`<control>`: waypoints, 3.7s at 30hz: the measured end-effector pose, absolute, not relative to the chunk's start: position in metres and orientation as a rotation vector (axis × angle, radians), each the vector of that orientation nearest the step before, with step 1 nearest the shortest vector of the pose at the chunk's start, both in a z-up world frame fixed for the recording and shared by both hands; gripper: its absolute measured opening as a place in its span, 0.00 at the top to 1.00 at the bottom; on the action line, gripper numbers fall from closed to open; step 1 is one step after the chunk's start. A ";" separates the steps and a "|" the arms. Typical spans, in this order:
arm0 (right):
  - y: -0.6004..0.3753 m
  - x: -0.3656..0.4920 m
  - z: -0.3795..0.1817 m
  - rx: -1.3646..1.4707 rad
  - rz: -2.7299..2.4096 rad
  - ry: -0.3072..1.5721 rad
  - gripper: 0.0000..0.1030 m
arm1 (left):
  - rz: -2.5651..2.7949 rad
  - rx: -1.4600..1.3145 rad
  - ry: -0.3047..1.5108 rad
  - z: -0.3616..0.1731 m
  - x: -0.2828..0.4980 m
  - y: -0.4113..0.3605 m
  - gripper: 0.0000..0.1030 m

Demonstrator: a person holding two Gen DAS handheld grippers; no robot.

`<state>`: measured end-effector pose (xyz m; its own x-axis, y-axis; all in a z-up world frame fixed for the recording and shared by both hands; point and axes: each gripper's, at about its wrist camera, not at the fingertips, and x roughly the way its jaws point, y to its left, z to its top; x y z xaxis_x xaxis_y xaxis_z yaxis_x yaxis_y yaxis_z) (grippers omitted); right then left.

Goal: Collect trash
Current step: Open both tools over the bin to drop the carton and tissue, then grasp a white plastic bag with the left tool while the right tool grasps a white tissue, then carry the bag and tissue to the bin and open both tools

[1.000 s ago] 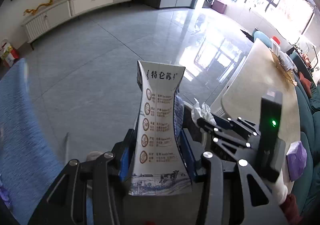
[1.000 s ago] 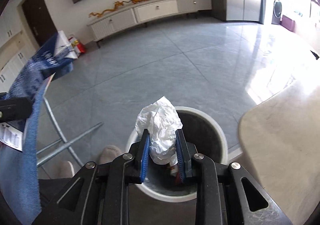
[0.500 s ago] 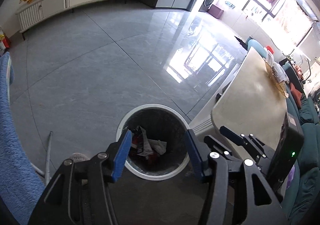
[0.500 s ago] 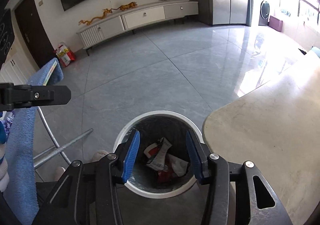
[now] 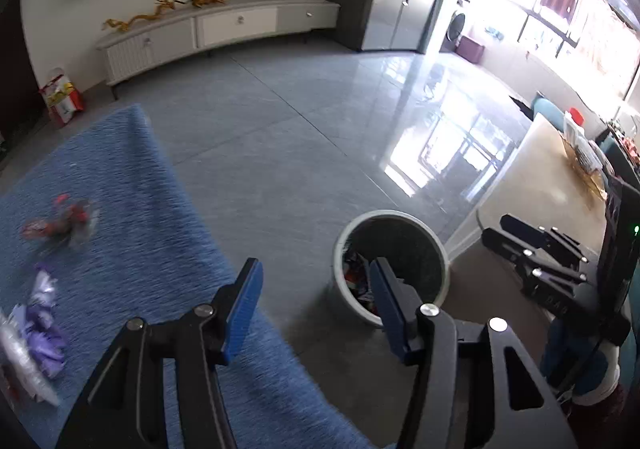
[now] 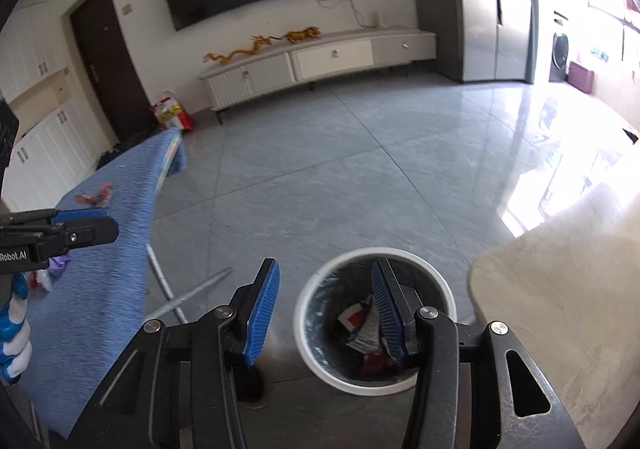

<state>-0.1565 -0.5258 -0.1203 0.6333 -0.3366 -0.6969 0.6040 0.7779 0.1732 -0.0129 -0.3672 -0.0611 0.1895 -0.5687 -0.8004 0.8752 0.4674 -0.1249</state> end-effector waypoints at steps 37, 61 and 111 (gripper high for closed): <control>-0.257 0.104 -0.081 0.105 0.180 0.817 0.54 | -0.733 0.168 1.010 -0.103 0.172 -0.060 0.47; -0.227 0.150 -0.114 0.142 0.298 0.867 0.76 | -0.712 0.189 1.005 -0.118 0.173 -0.060 0.80; -0.572 -0.167 -0.166 0.447 -0.524 0.734 0.75 | -1.114 0.491 0.949 -0.084 -0.034 -0.424 0.81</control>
